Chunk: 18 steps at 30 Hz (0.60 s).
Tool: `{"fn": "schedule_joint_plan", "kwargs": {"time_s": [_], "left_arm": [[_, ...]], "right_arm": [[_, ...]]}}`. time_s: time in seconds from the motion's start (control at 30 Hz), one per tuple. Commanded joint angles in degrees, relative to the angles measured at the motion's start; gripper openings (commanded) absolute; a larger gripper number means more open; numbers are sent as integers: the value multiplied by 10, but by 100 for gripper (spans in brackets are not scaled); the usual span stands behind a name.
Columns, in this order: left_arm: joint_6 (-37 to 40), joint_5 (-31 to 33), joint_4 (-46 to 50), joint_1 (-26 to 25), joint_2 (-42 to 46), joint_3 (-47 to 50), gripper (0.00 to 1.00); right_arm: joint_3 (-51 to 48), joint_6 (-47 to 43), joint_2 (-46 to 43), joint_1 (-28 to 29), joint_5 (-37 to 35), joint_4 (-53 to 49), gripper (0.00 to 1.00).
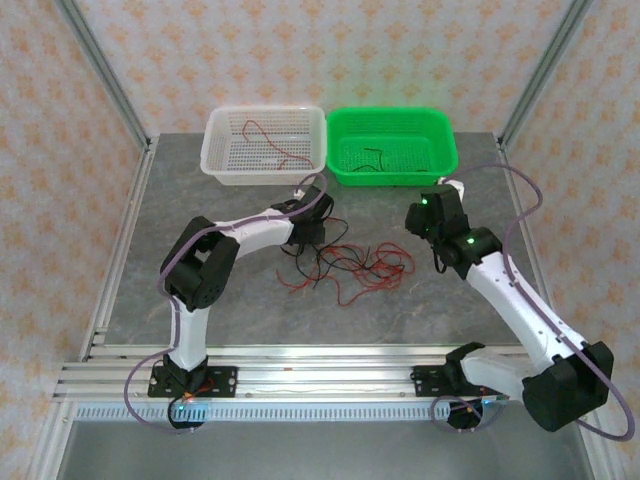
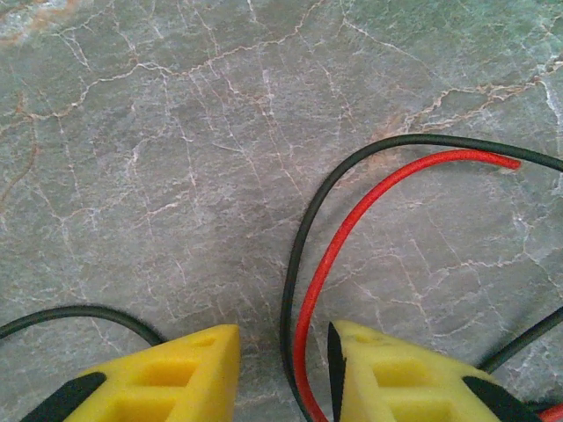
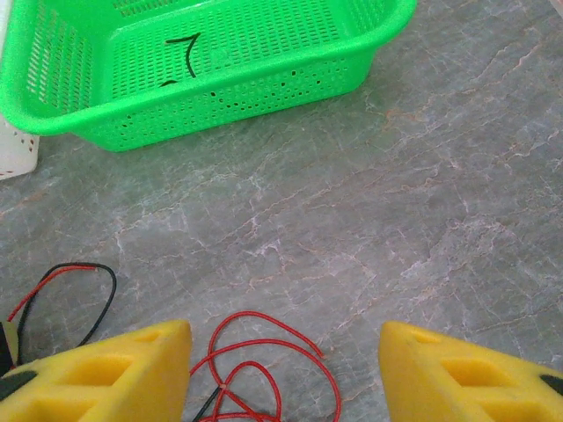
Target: Untangle the cables
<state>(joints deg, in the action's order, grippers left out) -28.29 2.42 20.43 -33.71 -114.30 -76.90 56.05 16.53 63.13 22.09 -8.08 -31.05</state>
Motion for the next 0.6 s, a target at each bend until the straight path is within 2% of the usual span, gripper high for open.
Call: {"fn": "schedule_joint_plan", "kwargs": {"time_s": [0.0, 0.13, 0.47, 0.57], "left_arm": [[14, 21, 12, 3, -6, -18, 31], [15, 23, 7, 3, -10, -16, 24], [20, 27, 0, 7, -15, -10, 23], [22, 28, -3, 8, -15, -10, 17]], "right_arm": [[-9, 14, -15, 1, -7, -9, 58], [-8, 16, -19, 1, -5, -12, 57], [1, 19, -47, 2, -8, -28, 56], [4, 21, -53, 1, -7, -31, 55]]}}
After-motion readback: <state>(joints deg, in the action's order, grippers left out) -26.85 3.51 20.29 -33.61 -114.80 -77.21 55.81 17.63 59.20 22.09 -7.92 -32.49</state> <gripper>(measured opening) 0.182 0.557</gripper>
